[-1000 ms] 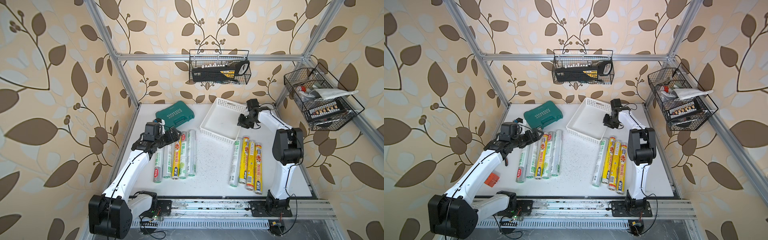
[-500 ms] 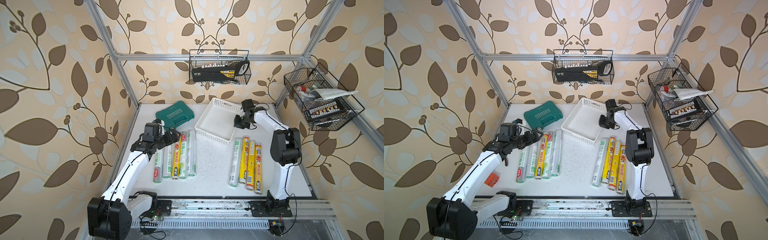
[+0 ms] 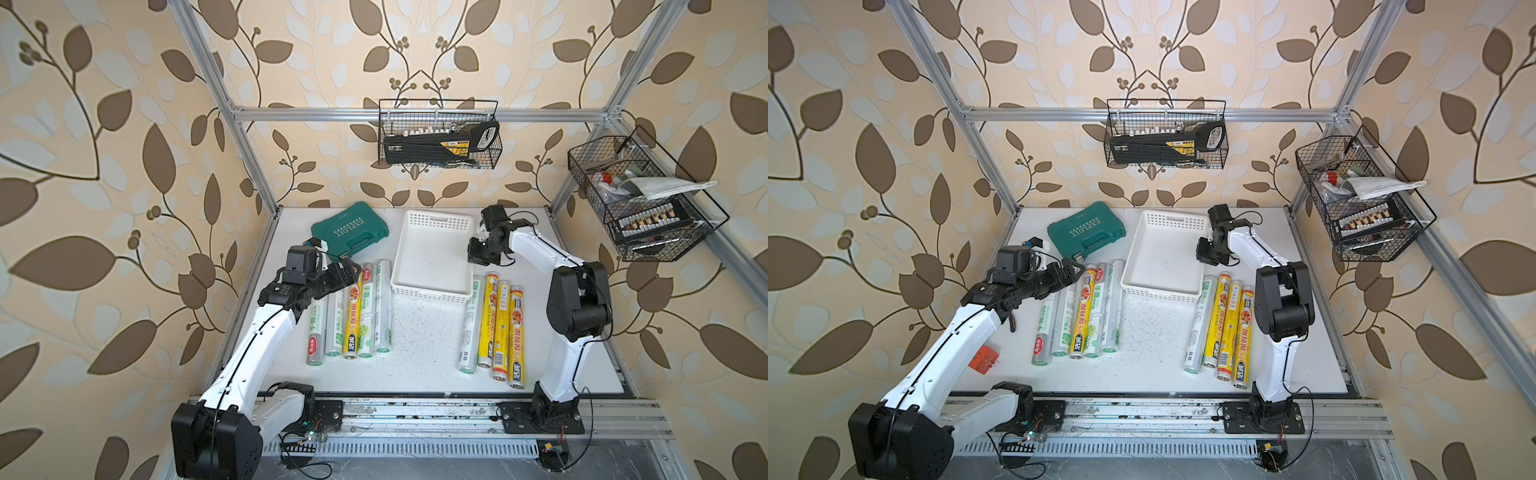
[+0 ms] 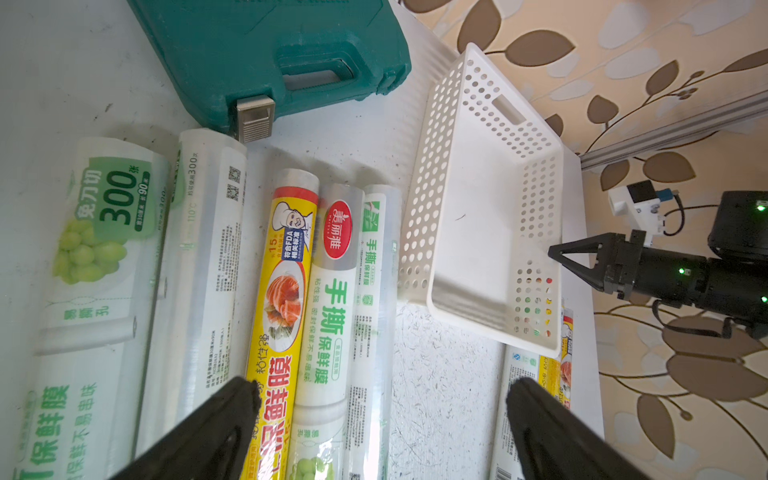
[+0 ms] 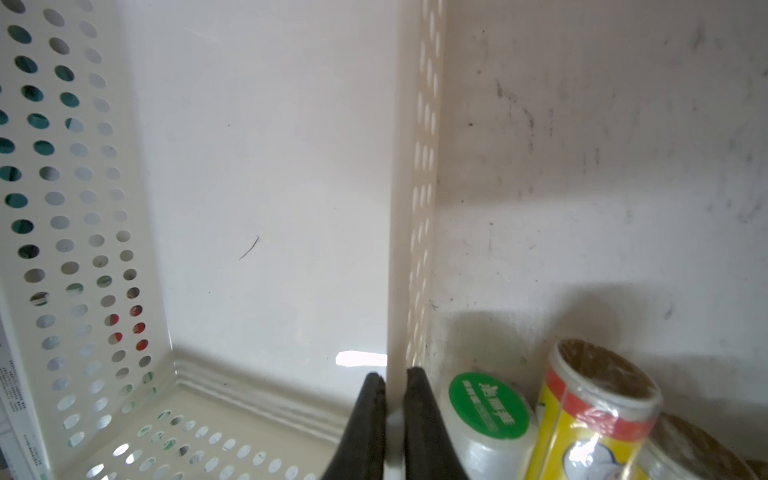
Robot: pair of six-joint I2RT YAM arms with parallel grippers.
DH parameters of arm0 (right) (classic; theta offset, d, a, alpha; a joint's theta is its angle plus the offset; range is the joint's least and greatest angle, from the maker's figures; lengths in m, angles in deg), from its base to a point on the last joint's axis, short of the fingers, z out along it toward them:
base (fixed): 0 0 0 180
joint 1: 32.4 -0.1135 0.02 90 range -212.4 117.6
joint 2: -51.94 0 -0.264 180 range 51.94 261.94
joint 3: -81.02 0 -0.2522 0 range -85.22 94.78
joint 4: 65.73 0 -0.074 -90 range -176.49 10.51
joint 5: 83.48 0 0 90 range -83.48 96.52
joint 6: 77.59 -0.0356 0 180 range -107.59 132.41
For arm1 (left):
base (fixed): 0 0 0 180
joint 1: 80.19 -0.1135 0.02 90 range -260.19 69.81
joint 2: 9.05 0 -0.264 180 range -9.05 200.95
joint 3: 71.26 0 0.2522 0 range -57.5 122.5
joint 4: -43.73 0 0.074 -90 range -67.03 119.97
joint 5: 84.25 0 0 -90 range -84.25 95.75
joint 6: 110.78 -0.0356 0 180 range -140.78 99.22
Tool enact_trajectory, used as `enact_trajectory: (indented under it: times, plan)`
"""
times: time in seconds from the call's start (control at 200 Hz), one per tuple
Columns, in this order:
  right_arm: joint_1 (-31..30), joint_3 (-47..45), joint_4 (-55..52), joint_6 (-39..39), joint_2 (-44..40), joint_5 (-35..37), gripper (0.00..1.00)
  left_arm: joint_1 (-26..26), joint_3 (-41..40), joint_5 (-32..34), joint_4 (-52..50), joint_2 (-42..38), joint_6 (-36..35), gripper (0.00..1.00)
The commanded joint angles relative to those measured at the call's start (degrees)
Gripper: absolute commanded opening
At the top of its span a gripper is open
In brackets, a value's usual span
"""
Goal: Put the plastic wrap into the basket
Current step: Move the basket to the center of the board.
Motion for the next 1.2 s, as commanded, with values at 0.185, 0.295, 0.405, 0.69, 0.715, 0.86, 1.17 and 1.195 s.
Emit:
enact_trajectory:
  times: [0.185,0.295,0.405,0.69,0.715,0.86,1.17,1.195]
  plan:
    - [-2.4,-4.4,-1.1,1.1,-5.7,0.9,0.13,0.4,2.6,-0.1,-1.2,-1.5,0.0,0.99]
    - [-2.6,-6.1,-1.0,0.9,-6.4,0.5,0.13,0.4,2.5,-0.4,-1.5,-1.4,0.0,0.99]
    - [-3.0,-8.2,-0.8,1.1,-7.6,0.7,0.13,0.4,2.5,-0.4,-2.0,-1.5,-0.1,0.99]
    - [-5.2,-13.6,-0.4,0.8,-11.9,1.2,0.13,0.5,2.0,-0.6,-2.3,-2.1,0.2,0.99]
    - [-5.4,-14.0,-0.5,0.8,-12.3,1.3,0.13,0.5,2.0,-0.6,-2.3,-2.1,0.1,0.99]
    - [-6.1,-17.3,0.0,0.6,-14.5,1.4,0.13,0.7,1.6,-0.8,-2.5,-2.5,0.3,0.99]
    - [-7.2,-23.7,0.7,0.3,-18.8,1.6,0.13,1.5,0.9,-0.9,-2.6,-2.1,1.1,0.99]
    - [-7.2,-24.1,0.7,0.3,-19.2,1.6,0.13,1.6,0.8,-0.9,-2.6,-2.1,1.1,0.99]
